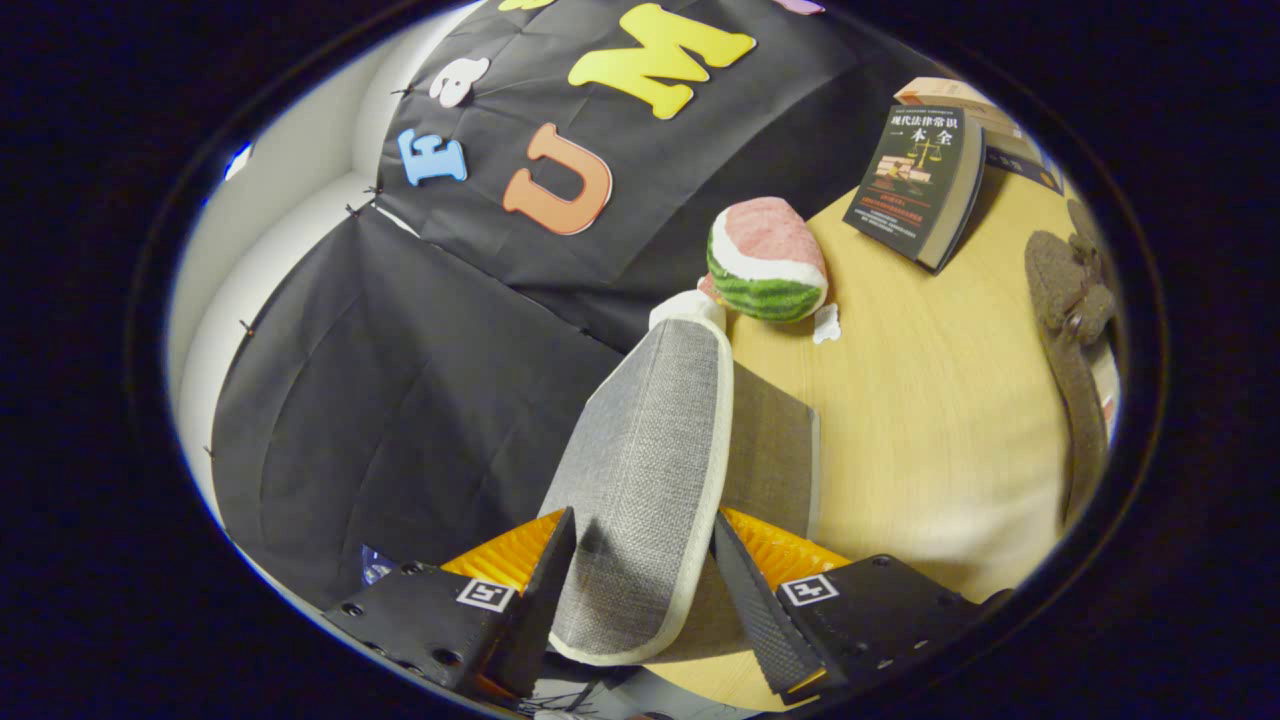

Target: Open the storage box then place both shoes into the box .Put the left shoe in first, then the right shoe, with the right side of both shoes facing outward in a uniform manner.

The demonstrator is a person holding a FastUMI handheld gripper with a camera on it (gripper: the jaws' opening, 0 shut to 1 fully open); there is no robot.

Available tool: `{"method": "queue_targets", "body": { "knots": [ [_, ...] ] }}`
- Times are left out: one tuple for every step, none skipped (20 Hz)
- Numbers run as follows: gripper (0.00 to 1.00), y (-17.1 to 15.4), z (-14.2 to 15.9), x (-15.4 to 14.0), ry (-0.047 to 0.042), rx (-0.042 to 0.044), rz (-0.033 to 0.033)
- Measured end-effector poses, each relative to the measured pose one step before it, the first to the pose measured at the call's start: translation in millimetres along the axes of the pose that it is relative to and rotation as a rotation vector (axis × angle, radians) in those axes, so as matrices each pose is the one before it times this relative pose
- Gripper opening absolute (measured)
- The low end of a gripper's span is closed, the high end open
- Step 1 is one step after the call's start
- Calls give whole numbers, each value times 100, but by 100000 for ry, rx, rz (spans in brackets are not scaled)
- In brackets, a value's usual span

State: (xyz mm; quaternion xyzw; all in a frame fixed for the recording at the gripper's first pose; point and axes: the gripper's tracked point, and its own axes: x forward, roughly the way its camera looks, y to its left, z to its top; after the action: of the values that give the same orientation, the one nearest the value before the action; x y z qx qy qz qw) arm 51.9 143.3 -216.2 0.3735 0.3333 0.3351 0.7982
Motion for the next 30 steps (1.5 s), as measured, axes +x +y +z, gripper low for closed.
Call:
{"method": "queue_targets", "body": {
  "knots": [
    [68, 374, 909, -460, -2868, 230, -687],
    [54, 715, 730, -283, -579, -569, 1453],
    [41, 778, 398, -343, 0, -2126, 824],
    [28, 230, 530, 805, -2620, -2516, -4812],
    [15, 495, 1052, -1735, -962, -596, 1979],
    [1, 1314, -455, 868, 2053, -914, 1188],
    [2, 920, 489, 204, -391, -1450, 81],
    [2, 1140, 320, -163, 243, -1308, 1650],
    [2, 1384, 716, -129, -543, -1834, 1866],
    [2, 1664, 805, -56, -727, -2485, 2168],
    [2, 1899, 828, 209, -473, -3270, 2111],
    [2, 1658, 254, 337, 314, -2604, 1750],
    [2, 1698, 335, 595, 627, -2815, 1907],
    [2, 1484, 272, 804, 816, -2984, 1201],
    [2, 1515, 343, 884, 687, -3618, 801],
    [2, 1228, 158, 822, 422, -2841, 564],
    [2, 1279, 188, 1180, 412, -2586, 433],
    [2, 1100, 47, 944, 452, -1824, 129],
    [2, 1098, -20, 1108, 656, -1587, 243],
    [2, 1217, -354, 1231, 1088, -1665, 86],
    [2, 979, -148, 1085, 1022, -1833, -252],
    [2, 979, -385, 1067, 1401, -2163, -152],
    [9, 566, -391, 1055, 1274, -2325, -848],
    [9, 707, -60, 1014, 1000, -1540, -309],
    [13, 531, -281, 1178, 1269, -1413, -560],
    [15, 686, -386, 748, 1060, -1510, 354],
    [19, 625, -181, 873, 928, -1867, 155],
    [23, 566, -287, 546, 618, -2276, -54],
    [32, 414, -107, 661, 80, -3839, -889],
    [42, 677, -96, 745, 231, -3144, -166]
  ]
}}
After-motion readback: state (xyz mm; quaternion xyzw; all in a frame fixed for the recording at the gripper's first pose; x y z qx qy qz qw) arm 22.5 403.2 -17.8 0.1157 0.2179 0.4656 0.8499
